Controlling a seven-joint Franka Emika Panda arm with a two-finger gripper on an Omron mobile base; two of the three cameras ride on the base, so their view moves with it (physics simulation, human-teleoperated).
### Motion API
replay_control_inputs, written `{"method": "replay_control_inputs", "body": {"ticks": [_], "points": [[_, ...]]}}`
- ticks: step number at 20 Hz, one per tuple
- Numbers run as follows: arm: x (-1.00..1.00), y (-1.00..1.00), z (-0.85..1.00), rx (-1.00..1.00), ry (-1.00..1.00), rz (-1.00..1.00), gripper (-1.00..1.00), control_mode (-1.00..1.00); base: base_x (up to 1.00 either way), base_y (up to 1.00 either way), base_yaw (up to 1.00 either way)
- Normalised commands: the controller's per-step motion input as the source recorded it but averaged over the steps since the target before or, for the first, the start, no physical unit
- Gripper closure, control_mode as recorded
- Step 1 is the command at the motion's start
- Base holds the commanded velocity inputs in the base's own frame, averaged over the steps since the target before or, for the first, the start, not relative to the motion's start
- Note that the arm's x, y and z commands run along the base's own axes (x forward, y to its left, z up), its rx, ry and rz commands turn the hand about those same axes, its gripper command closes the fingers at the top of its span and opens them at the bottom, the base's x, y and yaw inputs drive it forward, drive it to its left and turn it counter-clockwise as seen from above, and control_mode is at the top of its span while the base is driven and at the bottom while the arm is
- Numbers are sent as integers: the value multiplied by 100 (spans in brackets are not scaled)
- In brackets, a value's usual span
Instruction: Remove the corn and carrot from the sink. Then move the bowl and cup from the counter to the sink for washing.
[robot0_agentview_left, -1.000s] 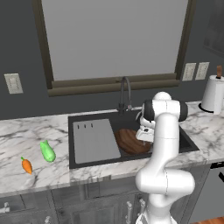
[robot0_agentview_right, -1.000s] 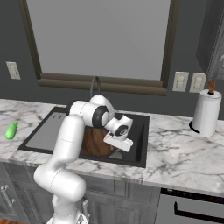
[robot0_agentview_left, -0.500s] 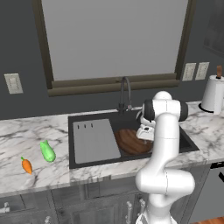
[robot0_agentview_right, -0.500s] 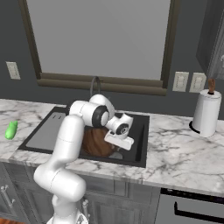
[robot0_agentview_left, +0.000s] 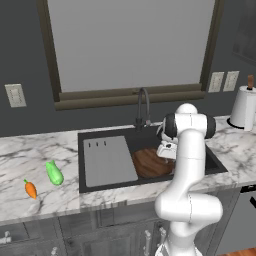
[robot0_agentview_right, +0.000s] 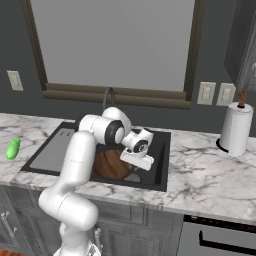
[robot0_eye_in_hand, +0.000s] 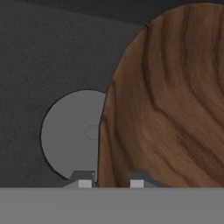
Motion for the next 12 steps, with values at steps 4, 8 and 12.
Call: {"method": "replay_control_inputs", "body": {"ticks": [4,8,12], "points": [[0,3,1,0,0,-1,-100,-100,0,0,0],[0,1,10,0,0,0,-100,-100,0,0,0],[0,0,23,0,0,0,-100,-100,0,0,0]]}}
